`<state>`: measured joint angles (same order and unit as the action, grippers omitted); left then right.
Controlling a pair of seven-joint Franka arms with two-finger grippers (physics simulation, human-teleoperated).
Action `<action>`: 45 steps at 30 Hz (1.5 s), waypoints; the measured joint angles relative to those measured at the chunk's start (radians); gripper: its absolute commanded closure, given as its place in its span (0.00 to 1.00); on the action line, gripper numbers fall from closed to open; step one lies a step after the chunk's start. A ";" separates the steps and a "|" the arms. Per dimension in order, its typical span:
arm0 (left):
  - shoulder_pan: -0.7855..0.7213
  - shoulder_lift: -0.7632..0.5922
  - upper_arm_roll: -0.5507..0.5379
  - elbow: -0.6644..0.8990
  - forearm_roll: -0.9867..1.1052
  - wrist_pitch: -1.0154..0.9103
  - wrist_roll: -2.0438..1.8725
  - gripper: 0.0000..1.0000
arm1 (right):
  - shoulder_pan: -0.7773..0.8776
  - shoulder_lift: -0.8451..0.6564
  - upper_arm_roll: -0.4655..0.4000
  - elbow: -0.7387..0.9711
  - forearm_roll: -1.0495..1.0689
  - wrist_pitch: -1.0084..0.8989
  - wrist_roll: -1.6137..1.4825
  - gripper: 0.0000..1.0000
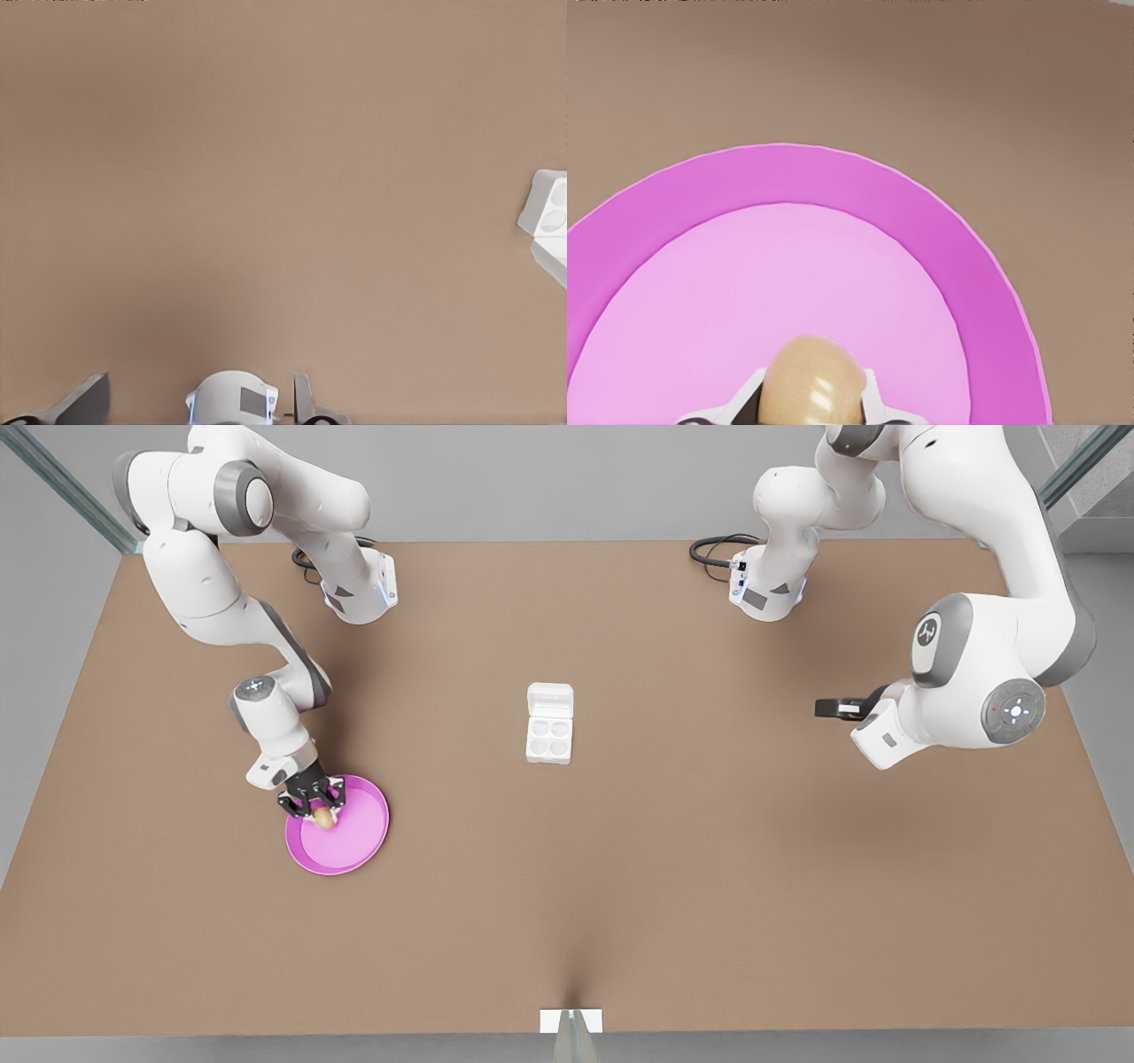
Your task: Pack egg into the box and close the box lid
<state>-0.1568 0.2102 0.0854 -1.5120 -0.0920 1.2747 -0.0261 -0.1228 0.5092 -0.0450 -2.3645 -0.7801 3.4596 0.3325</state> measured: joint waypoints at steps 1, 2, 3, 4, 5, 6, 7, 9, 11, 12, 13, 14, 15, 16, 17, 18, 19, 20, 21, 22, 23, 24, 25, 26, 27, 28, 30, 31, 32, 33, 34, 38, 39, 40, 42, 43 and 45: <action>0.000 0.001 0.000 0.000 0.000 0.003 0.000 0.00 | -0.001 0.000 0.001 0.002 0.001 -0.001 0.000 0.25; 0.001 0.002 -0.001 0.000 0.000 0.005 0.000 0.00 | -0.001 0.000 0.002 0.002 0.002 -0.001 -0.001 0.25; 0.000 0.002 0.000 0.000 0.001 0.006 0.000 0.00 | -0.002 0.000 0.002 0.007 0.004 -0.001 -0.001 0.26; 0.000 0.002 0.001 0.000 0.001 0.006 0.000 0.00 | -0.002 -0.010 0.007 0.021 0.005 -0.022 -0.001 0.27; 0.000 0.002 0.001 0.000 0.001 0.006 0.000 0.00 | -0.002 -0.019 0.019 0.031 0.006 -0.047 0.000 0.27; 0.000 0.002 0.001 0.000 0.001 0.006 0.000 0.00 | -0.004 -0.036 0.037 0.046 0.001 -0.087 0.039 0.27; 0.000 0.002 0.000 0.000 0.001 0.006 0.000 0.00 | -0.002 -0.048 0.045 0.057 0.001 -0.118 0.045 0.27; 0.000 0.002 0.000 0.000 0.001 0.005 0.000 0.00 | 0.011 -0.102 0.078 0.087 0.006 -0.262 0.095 0.27; 0.000 0.002 0.001 0.001 0.002 0.006 0.000 0.00 | 0.045 -0.148 0.119 0.134 0.012 -0.422 0.170 0.28; 0.000 0.002 0.001 0.000 0.002 0.006 0.000 0.00 | 0.058 -0.160 0.179 0.192 0.116 -0.545 0.167 0.28; 0.000 0.002 0.001 0.001 0.003 0.006 0.000 0.00 | 0.082 -0.160 0.227 0.269 0.244 -0.680 0.157 0.29; 0.000 0.002 0.000 0.001 0.004 0.006 -0.001 0.00 | 0.098 -0.156 0.256 0.334 0.354 -0.775 0.152 0.30; 0.001 0.002 0.001 0.001 0.005 0.006 -0.001 0.00 | 0.110 -0.150 0.280 0.386 0.444 -0.844 0.156 0.30; 0.000 0.002 0.002 0.001 0.006 0.006 -0.006 0.00 | 0.118 -0.139 0.312 0.443 0.530 -0.913 0.160 0.30; 0.000 0.003 0.004 0.000 0.007 0.007 -0.004 0.00 | 0.127 -0.126 0.332 0.494 0.594 -0.971 0.186 0.30; 0.002 0.005 0.005 0.000 0.008 0.006 -0.004 0.00 | 0.132 -0.121 0.367 0.526 0.602 -1.016 0.241 0.30; 0.000 0.010 0.005 0.000 0.008 0.000 -0.009 0.00 | 0.145 -0.120 0.398 0.552 0.606 -1.058 0.302 0.30; 0.000 0.010 0.005 0.000 0.008 -0.002 -0.009 0.00 | 0.145 -0.121 0.461 0.581 0.610 -1.107 0.385 0.30; 0.001 0.016 0.005 0.000 0.009 0.000 -0.009 0.00 | 0.152 -0.121 0.519 0.605 0.608 -1.144 0.452 0.30; 0.000 0.017 0.005 0.000 0.009 0.002 -0.009 0.00 | 0.159 -0.124 0.576 0.622 0.606 -1.158 0.519 0.30; 0.000 0.017 0.005 0.000 0.009 -0.001 -0.010 0.00 | 0.159 -0.128 0.643 0.637 0.598 -1.189 0.590 0.30; 0.000 0.019 0.005 0.000 0.009 -0.004 -0.008 0.00 | 0.162 -0.132 0.703 0.637 0.594 -1.219 0.665 0.30; 0.002 0.018 0.004 0.000 0.010 -0.017 -0.003 0.00 | 0.181 -0.132 0.742 0.627 0.588 -1.224 0.727 0.30; 0.001 0.014 0.005 0.000 0.010 -0.043 0.001 0.00 | 0.193 -0.135 0.796 0.607 0.584 -1.225 0.805 0.30; 0.000 0.016 0.005 0.000 0.010 -0.036 0.000 0.00 | 0.212 -0.134 0.803 0.588 0.581 -1.226 0.823 0.30; 0.001 0.033 0.005 0.000 0.010 -0.032 0.000 0.00 | 0.230 -0.128 0.807 0.575 0.580 -1.224 0.834 0.30; 0.000 0.056 0.005 0.000 0.011 -0.031 0.000 0.00 | 0.241 -0.091 0.807 0.555 0.500 -1.186 0.840 0.30; 0.001 0.063 0.005 0.000 0.011 -0.032 0.000 0.00 | 0.241 -0.083 0.796 0.540 0.458 -1.176 0.837 0.30; 0.001 0.064 0.005 0.000 0.011 -0.031 0.000 0.00 | 0.242 -0.073 0.791 0.522 0.413 -1.171 0.839 0.30; 0.000 0.064 0.005 0.001 0.011 -0.031 0.000 0.00 | 0.241 -0.072 0.778 0.516 0.383 -1.169 0.839 0.30; 0.001 0.064 0.005 0.000 0.011 -0.032 0.000 0.00 | 0.241 -0.056 0.766 0.509 0.352 -1.159 0.838 0.30; 0.000 0.066 0.005 0.000 0.011 -0.031 0.000 0.00 | 0.322 0.087 0.725 0.517 0.312 -1.026 0.865 0.30; 0.001 0.071 0.005 0.000 0.011 -0.031 0.000 0.00 | 0.325 0.101 0.725 0.523 0.314 -1.004 0.868 0.30; 0.001 0.073 0.005 0.000 0.011 -0.031 0.000 0.00 | 0.341 0.112 0.725 0.526 0.313 -0.985 0.881 0.30; 0.001 0.078 0.005 0.000 0.011 -0.029 0.000 0.00 | 0.355 0.134 0.725 0.532 0.308 -0.972 0.881 0.30; 0.001 0.080 0.005 0.000 0.011 -0.028 0.000 0.00 | 0.367 0.153 0.725 0.554 0.310 -0.971 0.882 0.30; 0.002 0.080 0.005 0.000 0.011 -0.027 0.000 0.00 | 0.377 0.155 0.721 0.555 0.285 -0.974 0.885 0.30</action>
<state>-0.1550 0.2900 0.0905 -1.5125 -0.0807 1.2473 -0.0261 0.2538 0.6644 0.6760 -1.8092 -0.4954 2.4854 1.2177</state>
